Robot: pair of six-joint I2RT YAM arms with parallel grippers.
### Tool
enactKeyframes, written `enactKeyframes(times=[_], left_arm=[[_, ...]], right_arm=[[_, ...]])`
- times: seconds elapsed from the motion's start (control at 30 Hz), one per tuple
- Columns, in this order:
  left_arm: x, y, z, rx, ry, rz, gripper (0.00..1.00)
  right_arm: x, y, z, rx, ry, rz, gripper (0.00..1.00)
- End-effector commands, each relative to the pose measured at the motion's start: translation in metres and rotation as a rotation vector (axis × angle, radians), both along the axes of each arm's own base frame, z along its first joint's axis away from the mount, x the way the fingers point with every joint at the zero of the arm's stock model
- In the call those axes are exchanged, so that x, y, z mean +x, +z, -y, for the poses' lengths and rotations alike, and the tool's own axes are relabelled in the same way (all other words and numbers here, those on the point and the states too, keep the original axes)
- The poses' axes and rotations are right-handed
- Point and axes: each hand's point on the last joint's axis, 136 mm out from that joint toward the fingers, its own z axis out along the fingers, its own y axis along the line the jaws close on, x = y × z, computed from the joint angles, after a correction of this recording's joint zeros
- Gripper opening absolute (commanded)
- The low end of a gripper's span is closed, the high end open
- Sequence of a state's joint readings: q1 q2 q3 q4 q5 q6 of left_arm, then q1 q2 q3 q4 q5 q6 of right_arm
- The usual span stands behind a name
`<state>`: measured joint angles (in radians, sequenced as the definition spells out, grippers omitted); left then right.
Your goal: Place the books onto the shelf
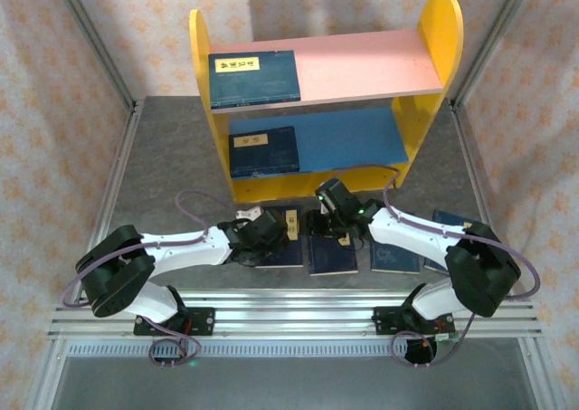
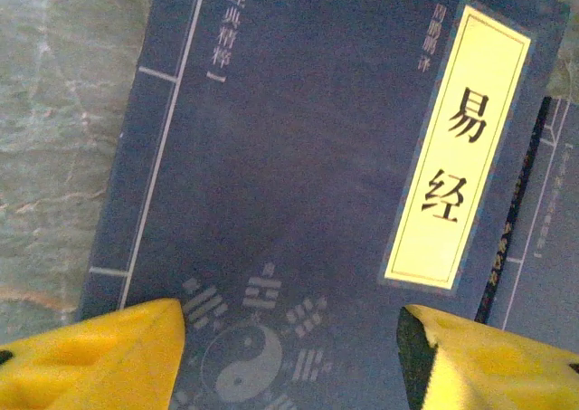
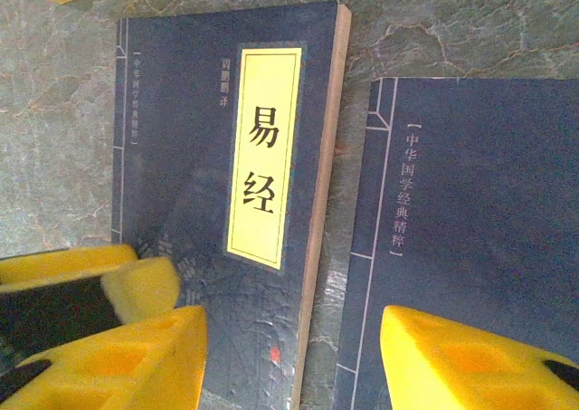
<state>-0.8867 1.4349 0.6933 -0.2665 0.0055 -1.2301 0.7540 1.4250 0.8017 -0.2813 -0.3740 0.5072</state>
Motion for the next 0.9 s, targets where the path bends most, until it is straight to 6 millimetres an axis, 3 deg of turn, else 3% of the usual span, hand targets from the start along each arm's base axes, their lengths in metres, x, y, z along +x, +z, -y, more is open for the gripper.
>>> enactKeyframes(times=[0.0, 0.13, 0.27, 0.67, 0.87], left_arm=[[-0.009, 0.004, -0.032, 0.070, 0.027, -0.032, 0.66], [-0.009, 0.001, -0.068, 0.133, 0.062, -0.023, 0.66], [-0.011, -0.009, -0.086, 0.171, 0.058, -0.041, 0.66], [-0.002, -0.031, -0.070, 0.135, -0.021, -0.040, 0.66], [0.002, -0.034, -0.061, 0.109, -0.038, -0.033, 0.66]], right_arm=[[0.007, -0.005, -0.005, -0.008, -0.025, 0.010, 0.52], [0.008, -0.011, -0.012, -0.017, -0.008, -0.003, 0.51], [0.009, -0.014, -0.023, -0.012, 0.013, -0.007, 0.49], [0.009, -0.023, -0.042, -0.063, 0.054, -0.020, 0.43], [0.006, -0.032, -0.039, -0.129, 0.044, -0.025, 0.40]])
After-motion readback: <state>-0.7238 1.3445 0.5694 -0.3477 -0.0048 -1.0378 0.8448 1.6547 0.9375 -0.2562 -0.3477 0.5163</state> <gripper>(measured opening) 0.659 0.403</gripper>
